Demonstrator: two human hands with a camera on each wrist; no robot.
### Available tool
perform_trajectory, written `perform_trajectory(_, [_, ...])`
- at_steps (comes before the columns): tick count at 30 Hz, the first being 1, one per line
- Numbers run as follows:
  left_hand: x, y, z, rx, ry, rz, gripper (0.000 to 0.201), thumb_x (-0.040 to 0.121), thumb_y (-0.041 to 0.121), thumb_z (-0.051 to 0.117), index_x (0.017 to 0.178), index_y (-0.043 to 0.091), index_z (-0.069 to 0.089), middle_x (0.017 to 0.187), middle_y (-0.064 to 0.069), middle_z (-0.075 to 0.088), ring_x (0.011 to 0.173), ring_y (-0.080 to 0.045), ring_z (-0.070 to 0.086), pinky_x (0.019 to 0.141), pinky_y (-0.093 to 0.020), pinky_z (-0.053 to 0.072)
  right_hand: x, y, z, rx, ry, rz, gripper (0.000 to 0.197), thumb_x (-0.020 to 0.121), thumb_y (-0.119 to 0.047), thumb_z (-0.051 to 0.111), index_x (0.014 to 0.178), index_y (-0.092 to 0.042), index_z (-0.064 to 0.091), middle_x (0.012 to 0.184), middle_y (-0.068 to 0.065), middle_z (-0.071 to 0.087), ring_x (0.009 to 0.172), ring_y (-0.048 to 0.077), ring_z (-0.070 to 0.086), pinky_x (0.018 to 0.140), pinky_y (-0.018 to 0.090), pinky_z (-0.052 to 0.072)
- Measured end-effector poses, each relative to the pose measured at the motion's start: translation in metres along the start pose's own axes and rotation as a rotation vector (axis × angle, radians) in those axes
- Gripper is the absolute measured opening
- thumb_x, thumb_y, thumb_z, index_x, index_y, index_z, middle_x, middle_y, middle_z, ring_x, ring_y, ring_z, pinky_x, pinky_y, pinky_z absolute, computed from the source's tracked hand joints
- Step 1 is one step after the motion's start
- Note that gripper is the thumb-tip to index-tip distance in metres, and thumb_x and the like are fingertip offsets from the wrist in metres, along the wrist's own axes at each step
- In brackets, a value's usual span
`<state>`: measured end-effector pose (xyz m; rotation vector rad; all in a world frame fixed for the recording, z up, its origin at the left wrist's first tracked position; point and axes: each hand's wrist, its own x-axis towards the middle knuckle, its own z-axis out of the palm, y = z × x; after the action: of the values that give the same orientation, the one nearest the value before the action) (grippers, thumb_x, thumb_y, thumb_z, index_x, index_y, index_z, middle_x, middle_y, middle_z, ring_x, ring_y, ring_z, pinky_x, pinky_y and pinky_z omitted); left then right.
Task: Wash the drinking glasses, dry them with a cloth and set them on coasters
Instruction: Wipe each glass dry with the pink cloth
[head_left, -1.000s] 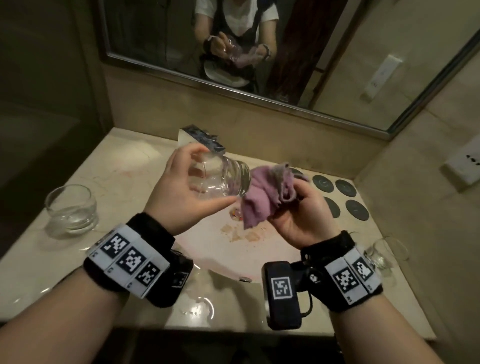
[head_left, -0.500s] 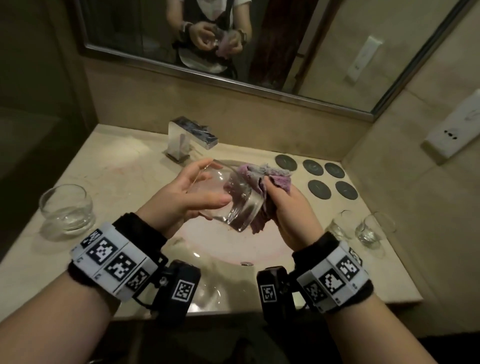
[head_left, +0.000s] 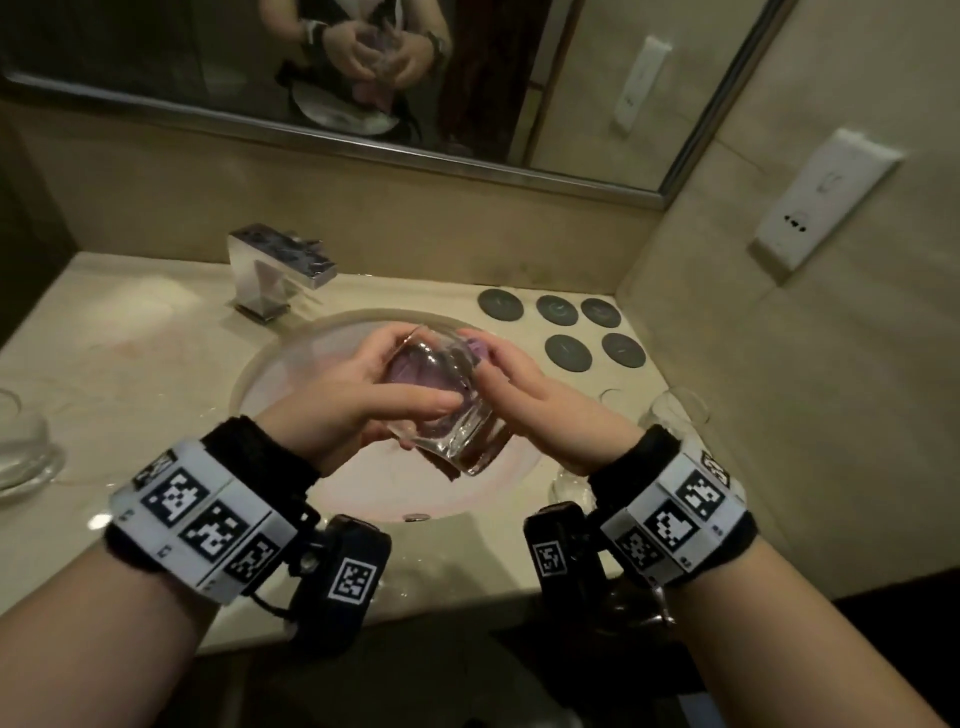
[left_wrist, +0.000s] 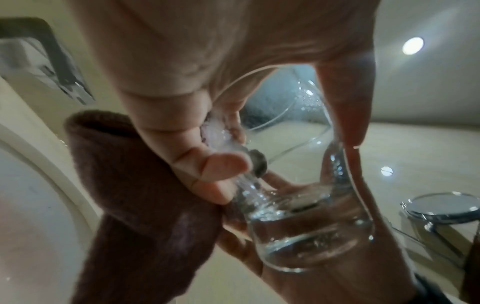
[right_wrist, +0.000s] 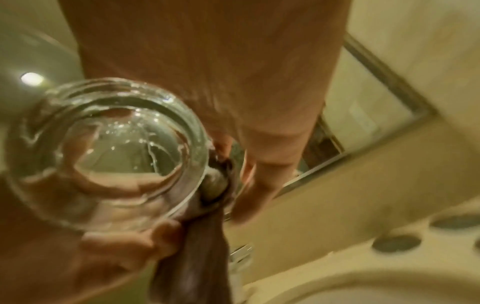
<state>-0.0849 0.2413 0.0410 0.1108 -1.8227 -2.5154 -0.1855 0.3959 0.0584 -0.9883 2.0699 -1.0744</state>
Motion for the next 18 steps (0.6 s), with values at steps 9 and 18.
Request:
perform_trajectory(9, [0.052,-0.006,0.093,0.259,-0.033,0.008,0.094,0.03,0.039,0.09,0.113,0.021,0.049,0.122,-0.012,0.056,0.107,-0.027,0.061,0.088,-0.056,0.049,-0.072,0.02,-0.087,-0.288,0.003,-0.106,0.098,0.069,-0.028,0.08,0.146,-0.025,0.019,0.12,-0.02,0.043,0.109,-0.009,0.046,0.094,0.002,0.033])
perform_trajectory(18, [0.103,-0.026,0.163,0.165,0.084,-0.042,0.06,0.056,0.063,0.067,0.096,0.023,0.046,0.08,-0.004,0.063,0.055,-0.009,0.062,0.053,-0.021,0.055,-0.12,0.102,-0.146,0.05,0.37,-0.12,0.102,0.062,-0.009,0.085,0.129,-0.05,0.019,0.116,0.001,0.053,0.104,0.013,0.061,0.089,0.03,0.052])
